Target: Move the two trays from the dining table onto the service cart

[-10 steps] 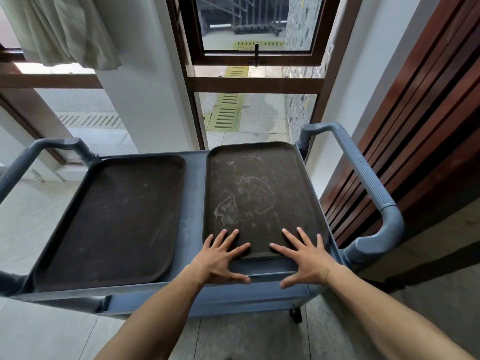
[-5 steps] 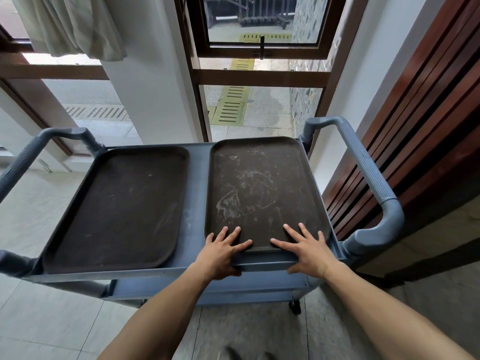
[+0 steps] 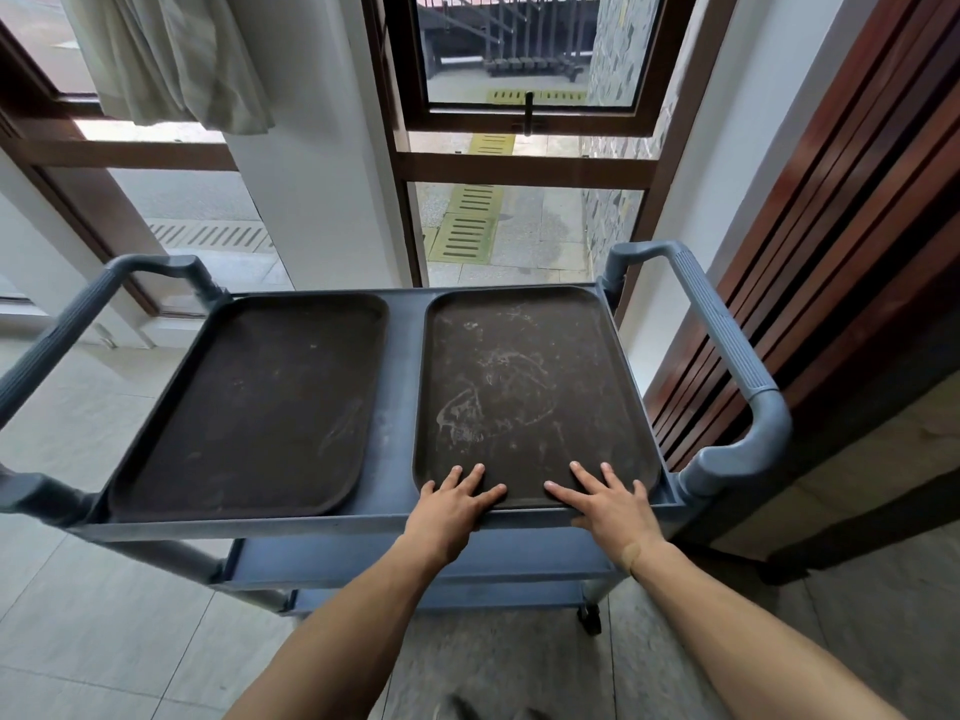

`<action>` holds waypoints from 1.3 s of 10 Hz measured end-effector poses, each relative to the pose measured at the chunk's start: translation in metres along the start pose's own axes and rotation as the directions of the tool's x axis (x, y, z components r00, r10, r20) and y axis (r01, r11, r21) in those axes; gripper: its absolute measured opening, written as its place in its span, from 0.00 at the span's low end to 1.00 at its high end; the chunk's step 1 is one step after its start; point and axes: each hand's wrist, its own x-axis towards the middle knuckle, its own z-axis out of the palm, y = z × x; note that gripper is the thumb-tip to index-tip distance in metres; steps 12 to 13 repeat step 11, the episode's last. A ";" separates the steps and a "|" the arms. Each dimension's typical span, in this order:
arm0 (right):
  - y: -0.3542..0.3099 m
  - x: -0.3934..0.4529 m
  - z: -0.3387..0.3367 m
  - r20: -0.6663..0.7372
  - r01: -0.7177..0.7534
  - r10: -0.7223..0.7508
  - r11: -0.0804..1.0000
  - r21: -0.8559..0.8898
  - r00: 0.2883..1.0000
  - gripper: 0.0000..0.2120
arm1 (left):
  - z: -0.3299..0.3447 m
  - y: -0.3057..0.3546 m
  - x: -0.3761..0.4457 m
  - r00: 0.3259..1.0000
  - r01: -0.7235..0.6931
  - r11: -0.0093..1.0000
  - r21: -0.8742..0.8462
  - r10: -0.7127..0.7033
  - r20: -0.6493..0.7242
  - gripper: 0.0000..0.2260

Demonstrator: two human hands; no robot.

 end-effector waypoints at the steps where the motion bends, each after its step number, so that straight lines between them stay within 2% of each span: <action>1: 0.003 -0.004 -0.001 -0.009 -0.001 0.001 1.000 0.003 1.000 0.28 | -0.001 -0.002 -0.003 1.000 -0.013 1.000 -0.001 0.013 0.017 0.31; 4: 0.004 -0.017 -0.015 0.089 -0.029 0.025 0.998 0.053 0.996 0.33 | -0.003 -0.010 -0.027 0.995 0.003 0.999 -0.040 0.000 0.097 0.40; 6: -0.006 -0.018 -0.034 0.159 -0.087 0.073 0.993 0.082 0.985 0.38 | -0.013 -0.015 -0.039 0.993 0.043 0.981 -0.191 -0.020 0.119 0.39; 7: -0.011 -0.019 -0.038 0.184 -0.125 0.105 0.987 0.101 0.977 0.39 | -0.017 -0.020 -0.045 0.993 0.032 0.983 -0.179 -0.011 0.117 0.39; 9: -0.042 -0.017 -0.044 0.150 -0.155 0.135 0.979 0.129 0.979 0.38 | -0.023 -0.056 -0.068 0.999 -0.007 0.991 -0.130 0.013 0.044 0.37; 11: -0.095 -0.004 -0.064 0.017 -0.123 0.122 0.979 0.159 0.992 0.36 | -0.030 -0.114 -0.095 0.996 0.019 0.995 -0.095 -0.028 -0.085 0.38; 13: -0.095 -0.004 -0.064 0.017 -0.123 0.122 0.979 0.159 0.992 0.36 | -0.030 -0.114 -0.095 0.996 0.019 0.995 -0.095 -0.028 -0.085 0.38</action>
